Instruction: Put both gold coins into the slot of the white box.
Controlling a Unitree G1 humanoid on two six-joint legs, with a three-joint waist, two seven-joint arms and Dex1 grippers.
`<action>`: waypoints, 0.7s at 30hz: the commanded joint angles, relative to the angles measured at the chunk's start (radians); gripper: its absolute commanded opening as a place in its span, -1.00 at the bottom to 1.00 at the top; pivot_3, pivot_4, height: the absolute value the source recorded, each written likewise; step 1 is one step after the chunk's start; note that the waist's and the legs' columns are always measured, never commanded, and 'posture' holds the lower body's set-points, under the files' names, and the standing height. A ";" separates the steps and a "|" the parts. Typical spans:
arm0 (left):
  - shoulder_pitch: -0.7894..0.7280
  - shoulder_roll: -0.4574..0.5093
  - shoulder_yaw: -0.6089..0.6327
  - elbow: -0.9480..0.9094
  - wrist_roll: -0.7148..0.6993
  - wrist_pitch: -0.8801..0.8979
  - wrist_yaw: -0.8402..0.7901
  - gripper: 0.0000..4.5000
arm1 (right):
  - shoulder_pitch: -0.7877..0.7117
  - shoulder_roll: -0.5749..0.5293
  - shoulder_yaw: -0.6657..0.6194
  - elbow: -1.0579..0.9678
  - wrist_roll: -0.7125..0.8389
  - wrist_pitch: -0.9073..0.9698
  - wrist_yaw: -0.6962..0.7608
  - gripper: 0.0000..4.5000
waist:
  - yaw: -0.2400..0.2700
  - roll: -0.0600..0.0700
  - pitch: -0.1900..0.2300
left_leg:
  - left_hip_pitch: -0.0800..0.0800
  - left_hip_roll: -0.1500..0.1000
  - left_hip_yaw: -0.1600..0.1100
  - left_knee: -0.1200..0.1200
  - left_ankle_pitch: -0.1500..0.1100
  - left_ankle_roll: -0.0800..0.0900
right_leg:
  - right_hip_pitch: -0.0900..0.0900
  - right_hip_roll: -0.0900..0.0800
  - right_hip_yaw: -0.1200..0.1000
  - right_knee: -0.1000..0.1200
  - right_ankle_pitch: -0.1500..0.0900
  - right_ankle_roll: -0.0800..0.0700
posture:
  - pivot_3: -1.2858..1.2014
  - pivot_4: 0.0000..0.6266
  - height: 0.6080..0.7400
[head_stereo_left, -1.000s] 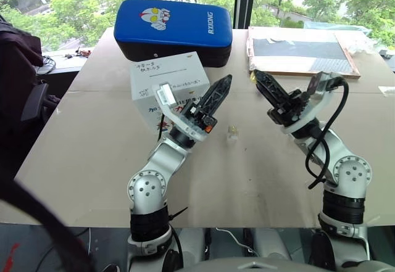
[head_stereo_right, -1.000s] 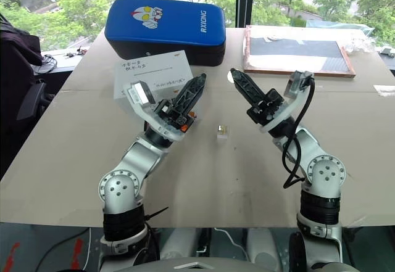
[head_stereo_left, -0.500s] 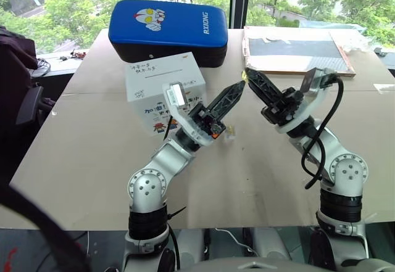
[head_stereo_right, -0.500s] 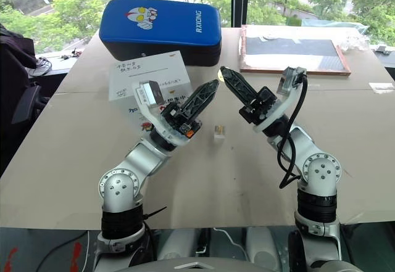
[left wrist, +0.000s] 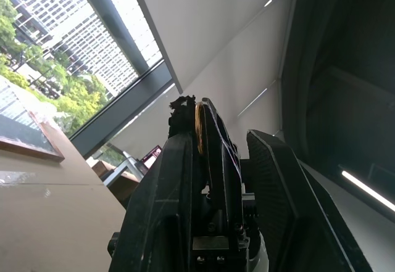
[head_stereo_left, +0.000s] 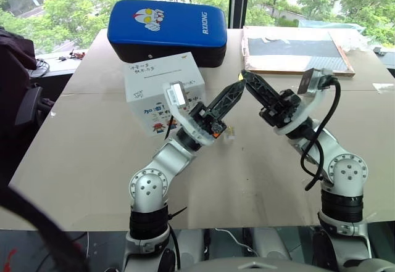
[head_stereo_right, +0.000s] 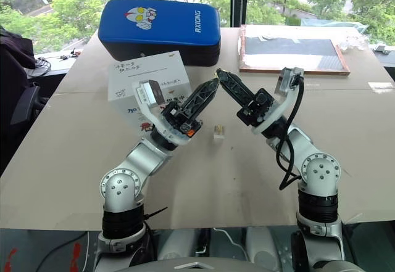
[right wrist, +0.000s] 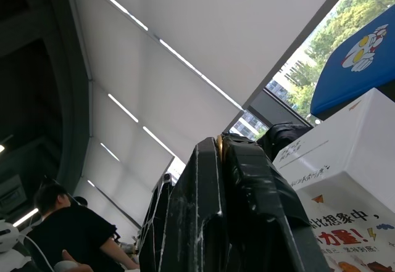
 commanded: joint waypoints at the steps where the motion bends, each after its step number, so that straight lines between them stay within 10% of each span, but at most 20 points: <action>1: -0.016 -0.003 0.002 -0.019 -0.019 -0.019 -0.002 -0.74 | 0.003 -0.006 0.017 -0.053 0.014 0.006 0.028 -1.00 | 0.000 0.000 0.000 | 0.000 0.000 0.000 0.000 0.000 0.000 | 0.000 0.000 0.000 0.000 0.000 0.000 | 0.03 -0.52 1.00; 13: -0.014 0.022 -0.008 -0.007 -0.024 -0.010 -0.009 -0.98 | 0.018 -0.016 0.038 -0.063 0.014 0.008 0.063 -1.00 | 0.000 0.000 0.000 | 0.000 0.000 0.000 0.000 0.000 0.000 | 0.000 0.000 0.000 -0.001 0.000 0.000 | 0.03 -0.52 1.00; 21: -0.096 0.226 0.069 0.004 0.016 0.022 -0.073 -1.00 | 0.008 -0.020 -0.084 -0.007 0.025 -0.082 -0.024 0.71 | 0.001 -0.001 0.001 | -0.001 0.000 -0.001 -0.001 0.000 0.000 | -0.001 0.001 -0.001 -0.001 0.000 0.000 | 0.03 -0.52 1.00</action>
